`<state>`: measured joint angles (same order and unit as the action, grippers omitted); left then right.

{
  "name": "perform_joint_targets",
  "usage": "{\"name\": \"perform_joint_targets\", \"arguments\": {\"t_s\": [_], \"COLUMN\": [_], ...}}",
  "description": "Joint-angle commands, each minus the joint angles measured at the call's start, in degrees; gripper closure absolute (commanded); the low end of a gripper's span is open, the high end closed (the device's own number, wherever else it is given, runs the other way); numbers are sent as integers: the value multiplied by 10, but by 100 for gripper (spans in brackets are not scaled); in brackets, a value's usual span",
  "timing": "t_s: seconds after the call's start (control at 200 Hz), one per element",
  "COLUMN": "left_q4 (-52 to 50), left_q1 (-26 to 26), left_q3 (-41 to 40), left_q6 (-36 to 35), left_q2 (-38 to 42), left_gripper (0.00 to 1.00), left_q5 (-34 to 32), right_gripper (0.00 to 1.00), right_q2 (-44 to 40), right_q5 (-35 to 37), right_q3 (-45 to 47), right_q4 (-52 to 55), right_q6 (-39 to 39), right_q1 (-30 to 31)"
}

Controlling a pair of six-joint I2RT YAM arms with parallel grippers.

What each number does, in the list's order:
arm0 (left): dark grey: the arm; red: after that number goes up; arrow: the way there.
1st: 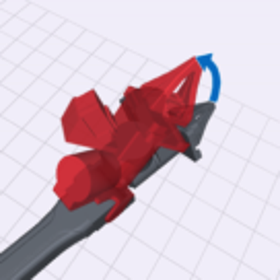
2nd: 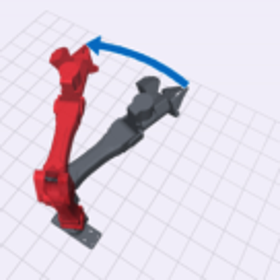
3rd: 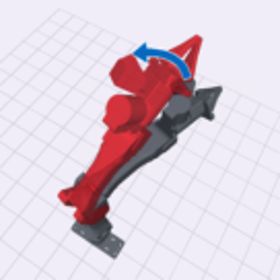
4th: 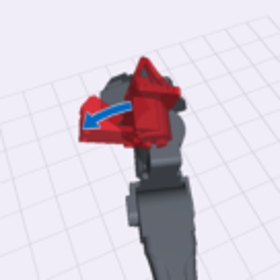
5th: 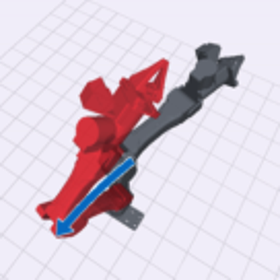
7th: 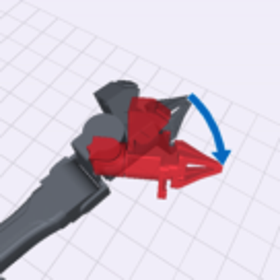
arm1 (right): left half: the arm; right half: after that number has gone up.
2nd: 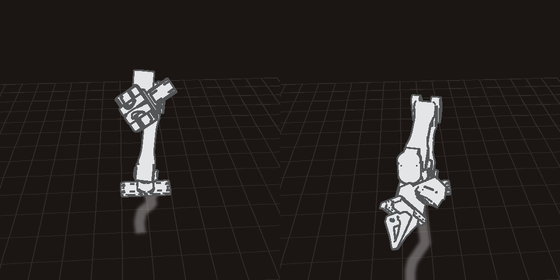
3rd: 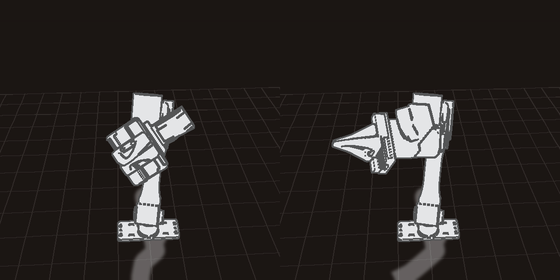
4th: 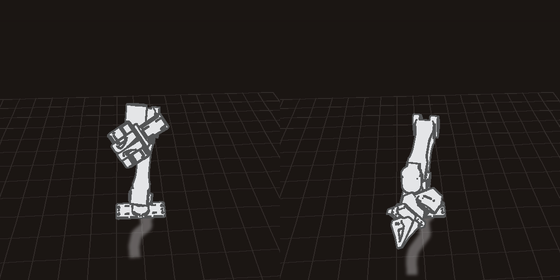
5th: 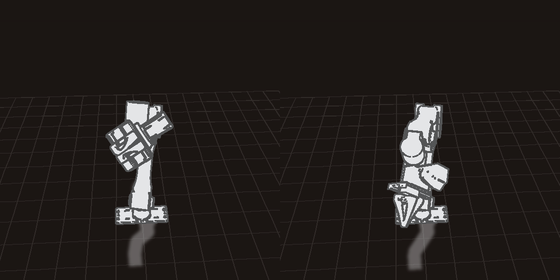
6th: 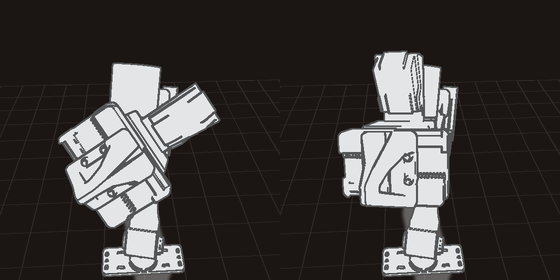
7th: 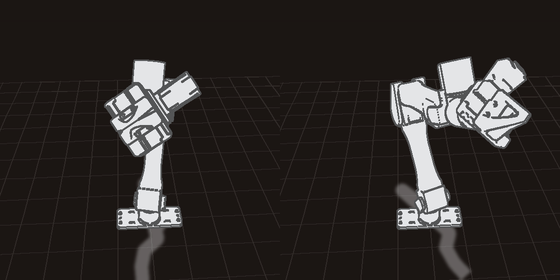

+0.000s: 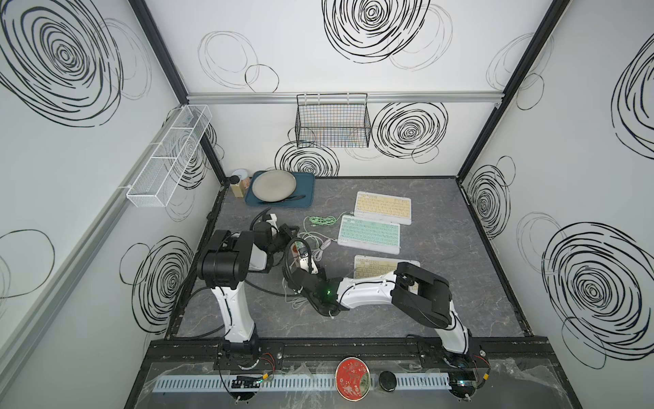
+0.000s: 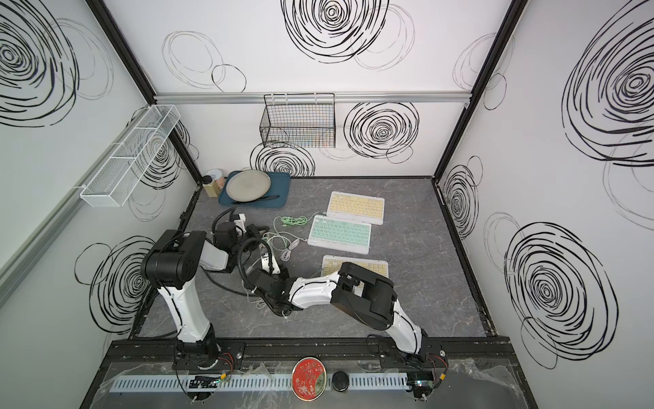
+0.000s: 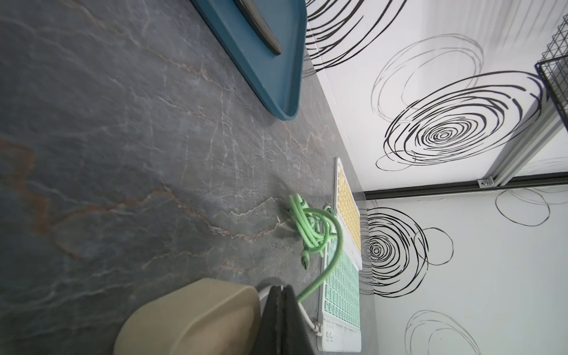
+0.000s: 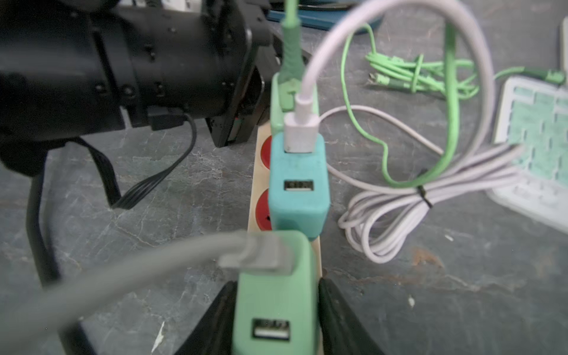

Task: Unplug the wireless keyboard
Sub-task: Remove the plug from the socket.

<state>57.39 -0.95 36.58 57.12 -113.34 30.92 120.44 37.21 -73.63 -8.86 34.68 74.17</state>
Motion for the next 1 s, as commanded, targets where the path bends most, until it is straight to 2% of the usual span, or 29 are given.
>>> {"name": "perform_joint_targets", "arguments": {"t_s": [0.0,0.045,0.18,0.3,0.38,0.505,0.585,0.68,0.806,0.886,0.996], "left_q4": [-82,-86,-76,-19,13,41,47,46,52,59,52], "left_q1": [3,4,4,6,7,8,8,9,8,9,10], "left_q3": [-30,-32,-37,-49,-53,-54,-61,-66,-68,-70,-67], "left_q6": [-19,-22,-27,-1,13,26,31,33,40,46,43], "left_q2": [-39,-38,-46,-66,-80,-96,-94,-91,-97,-99,-97], "left_gripper": [100,100,100,100,100,100,100,100,100,100,100], "left_q5": [-11,-20,-27,-16,-13,-9,-20,-30,-31,-31,-30], "right_gripper": [78,81,82,85,88,95,100,100,100,100,100], "right_q2": [-18,-22,-37,-37,-23,16,43,70,69,54,6], "right_q5": [-56,-62,-91,-131,-137,-89,-31,46,73,40,-143], "right_q3": [10,12,26,33,5,-77,-123,-163,-173,-156,-83], "right_q4": [-27,-29,-45,-70,-41,73,127,174,187,168,86], "right_q6": [17,22,43,57,51,47,31,13,-5,-4,46], "right_q1": [-5,-8,-17,-24,-22,-11,0,13,19,12,-30]}}
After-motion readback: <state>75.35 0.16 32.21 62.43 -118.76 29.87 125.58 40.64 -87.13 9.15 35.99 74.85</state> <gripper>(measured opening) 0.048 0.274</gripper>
